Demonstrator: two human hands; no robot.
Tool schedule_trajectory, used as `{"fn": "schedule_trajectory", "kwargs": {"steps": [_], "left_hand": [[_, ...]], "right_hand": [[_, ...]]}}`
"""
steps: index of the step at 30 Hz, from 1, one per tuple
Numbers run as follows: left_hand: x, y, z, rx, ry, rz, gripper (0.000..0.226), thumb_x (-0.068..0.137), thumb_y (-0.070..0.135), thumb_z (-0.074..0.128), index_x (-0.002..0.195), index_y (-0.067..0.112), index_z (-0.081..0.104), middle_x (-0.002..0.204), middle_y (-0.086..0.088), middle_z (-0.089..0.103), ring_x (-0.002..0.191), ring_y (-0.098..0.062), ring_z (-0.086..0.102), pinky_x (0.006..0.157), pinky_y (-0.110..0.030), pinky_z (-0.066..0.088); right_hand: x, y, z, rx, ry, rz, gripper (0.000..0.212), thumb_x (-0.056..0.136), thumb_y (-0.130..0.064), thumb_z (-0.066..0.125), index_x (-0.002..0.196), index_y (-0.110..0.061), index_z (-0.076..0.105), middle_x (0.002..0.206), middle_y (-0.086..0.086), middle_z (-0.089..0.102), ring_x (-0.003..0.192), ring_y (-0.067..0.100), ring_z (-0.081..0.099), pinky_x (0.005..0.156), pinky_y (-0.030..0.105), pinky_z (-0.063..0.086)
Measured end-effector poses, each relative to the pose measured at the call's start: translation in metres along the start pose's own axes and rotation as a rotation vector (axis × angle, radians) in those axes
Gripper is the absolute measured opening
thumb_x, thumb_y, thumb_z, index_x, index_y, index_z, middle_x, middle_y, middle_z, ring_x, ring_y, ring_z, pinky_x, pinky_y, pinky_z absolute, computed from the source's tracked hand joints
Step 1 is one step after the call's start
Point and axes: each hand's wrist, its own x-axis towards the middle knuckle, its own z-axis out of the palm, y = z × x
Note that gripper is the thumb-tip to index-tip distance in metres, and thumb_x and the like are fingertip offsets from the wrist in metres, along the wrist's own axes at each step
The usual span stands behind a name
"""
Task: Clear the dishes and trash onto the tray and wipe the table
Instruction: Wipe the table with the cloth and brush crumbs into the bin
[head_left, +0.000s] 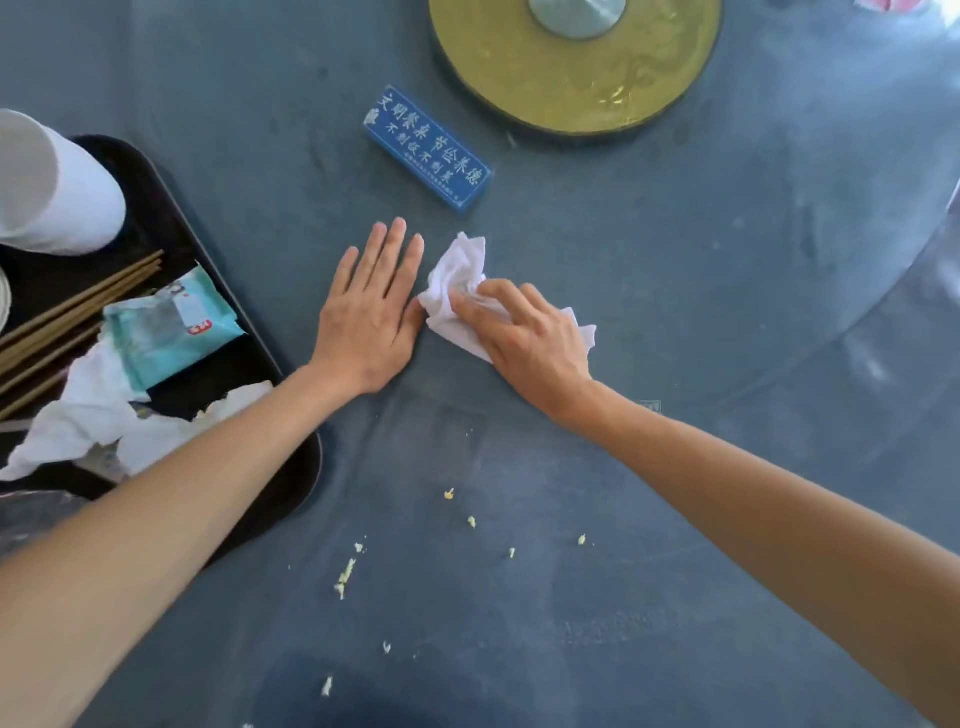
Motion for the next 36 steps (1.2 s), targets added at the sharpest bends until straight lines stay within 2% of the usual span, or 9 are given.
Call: {"fn": "schedule_trajectory", "kwargs": {"steps": [8, 13, 16, 20, 24, 26, 29, 33, 36], "left_hand": [[-0.070, 0.032, -0.022, -0.355, -0.225, 0.000, 0.080, 0.085, 0.032, 0.026, 0.161, 0.010, 0.015, 0.170, -0.002, 0.005, 0.157, -0.018, 0.000, 0.127, -0.046, 0.004], [-0.095, 0.049, -0.054, -0.795, -0.234, -0.166, 0.095, 0.079, 0.029, 0.069, 0.160, 0.017, 0.020, 0.159, 0.000, 0.037, 0.140, -0.017, 0.041, 0.111, -0.030, 0.038], [-0.092, 0.042, -0.059, -0.679, -0.073, -0.167, 0.096, 0.078, 0.014, 0.081, 0.157, 0.022, 0.028, 0.140, -0.006, 0.053, 0.120, -0.022, 0.056, 0.103, -0.038, 0.048], [-0.099, 0.034, -0.057, -0.527, -0.022, -0.081, 0.050, 0.078, 0.012, 0.077, 0.124, 0.021, 0.059, 0.098, -0.005, 0.058, 0.084, -0.027, 0.059, 0.075, -0.044, 0.052], [-0.108, 0.040, -0.051, -0.331, 0.003, -0.029, 0.017, 0.083, 0.016, 0.069, 0.097, 0.015, 0.060, 0.087, -0.003, 0.059, 0.077, -0.034, 0.060, 0.062, -0.040, 0.048], [-0.108, 0.042, -0.044, -0.243, 0.023, 0.011, 0.014, 0.082, 0.013, 0.066, 0.092, 0.012, 0.057, 0.081, -0.007, 0.064, 0.076, -0.038, 0.061, 0.059, -0.037, 0.043], [-0.113, 0.042, -0.033, -0.160, 0.032, 0.016, 0.015, 0.081, 0.011, 0.066, 0.092, 0.011, 0.055, 0.076, -0.013, 0.068, 0.073, -0.043, 0.063, 0.058, -0.034, 0.034], [-0.127, 0.041, -0.027, -0.103, 0.004, 0.009, 0.022, 0.083, 0.015, 0.067, 0.100, 0.008, 0.055, 0.082, -0.017, 0.070, 0.076, -0.044, 0.065, 0.060, -0.036, 0.036], [-0.145, 0.041, -0.027, -0.078, -0.052, 0.015, 0.029, 0.084, 0.019, 0.068, 0.108, 0.008, 0.054, 0.088, -0.020, 0.070, 0.081, -0.046, 0.065, 0.063, -0.036, 0.037]], "right_hand": [[-0.065, -0.038, -0.013, 0.092, -0.104, -0.059, 0.072, 0.071, 0.003, 0.081, 0.130, -0.035, 0.062, 0.116, -0.005, 0.058, 0.068, 0.024, 0.052, 0.050, 0.028, 0.021], [-0.077, -0.054, -0.034, 0.190, -0.158, -0.053, 0.087, 0.068, 0.013, 0.073, 0.137, -0.037, 0.055, 0.129, 0.000, 0.048, 0.088, 0.032, 0.060, 0.059, 0.034, 0.035], [-0.074, -0.056, -0.046, 0.148, -0.179, -0.092, 0.084, 0.074, 0.016, 0.065, 0.142, -0.034, 0.059, 0.130, 0.004, 0.053, 0.089, 0.027, 0.052, 0.070, 0.037, 0.041], [-0.078, -0.056, -0.052, 0.032, -0.205, -0.091, 0.093, 0.074, 0.019, 0.060, 0.142, -0.044, 0.055, 0.120, 0.001, 0.056, 0.082, 0.023, 0.051, 0.065, 0.031, 0.027], [-0.100, -0.066, -0.037, 0.001, -0.174, -0.067, 0.097, 0.072, 0.015, 0.069, 0.143, -0.048, 0.046, 0.105, 0.003, 0.061, 0.080, 0.026, 0.056, 0.050, 0.030, 0.032], [-0.110, -0.074, -0.029, 0.004, -0.128, -0.021, 0.095, 0.072, 0.012, 0.071, 0.141, -0.047, 0.044, 0.096, 0.001, 0.063, 0.073, 0.027, 0.055, 0.048, 0.029, 0.031], [-0.120, -0.087, -0.025, 0.016, -0.106, 0.061, 0.085, 0.069, 0.010, 0.075, 0.136, -0.042, 0.062, 0.085, -0.001, 0.065, 0.065, 0.026, 0.055, 0.051, 0.027, 0.028], [-0.133, -0.095, -0.024, 0.100, -0.150, 0.178, 0.073, 0.079, -0.001, 0.073, 0.137, -0.044, 0.063, 0.094, -0.004, 0.068, 0.073, 0.028, 0.057, 0.051, 0.034, 0.049], [-0.144, -0.101, -0.031, 0.150, -0.247, 0.170, 0.068, 0.087, -0.005, 0.065, 0.141, -0.047, 0.059, 0.102, -0.006, 0.069, 0.079, 0.028, 0.057, 0.061, 0.034, 0.051]]}}
